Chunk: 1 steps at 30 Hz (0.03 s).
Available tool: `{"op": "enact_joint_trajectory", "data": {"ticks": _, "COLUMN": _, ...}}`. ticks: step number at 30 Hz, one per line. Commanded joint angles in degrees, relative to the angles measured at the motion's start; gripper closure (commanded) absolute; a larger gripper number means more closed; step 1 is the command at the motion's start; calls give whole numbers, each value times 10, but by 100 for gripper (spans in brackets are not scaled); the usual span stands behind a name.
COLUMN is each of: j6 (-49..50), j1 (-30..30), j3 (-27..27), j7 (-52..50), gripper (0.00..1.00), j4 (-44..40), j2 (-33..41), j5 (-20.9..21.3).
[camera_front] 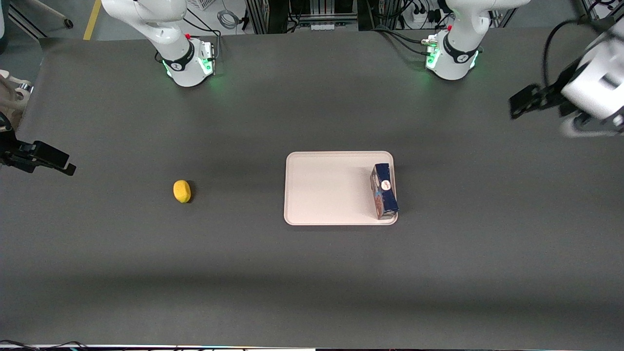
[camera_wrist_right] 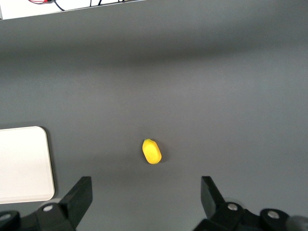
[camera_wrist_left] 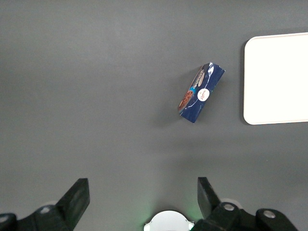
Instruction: Place cookie box on tray
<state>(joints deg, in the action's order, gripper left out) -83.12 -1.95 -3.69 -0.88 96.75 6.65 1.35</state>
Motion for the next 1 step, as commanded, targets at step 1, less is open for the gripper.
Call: {"op": "enact_joint_trajectory", "data": {"ticks": 1, "j6": -17, "j1": 4, "j3": 18, "j7": 12, "gripper": 0, "j4": 28, "j2": 36, "j5": 0}}
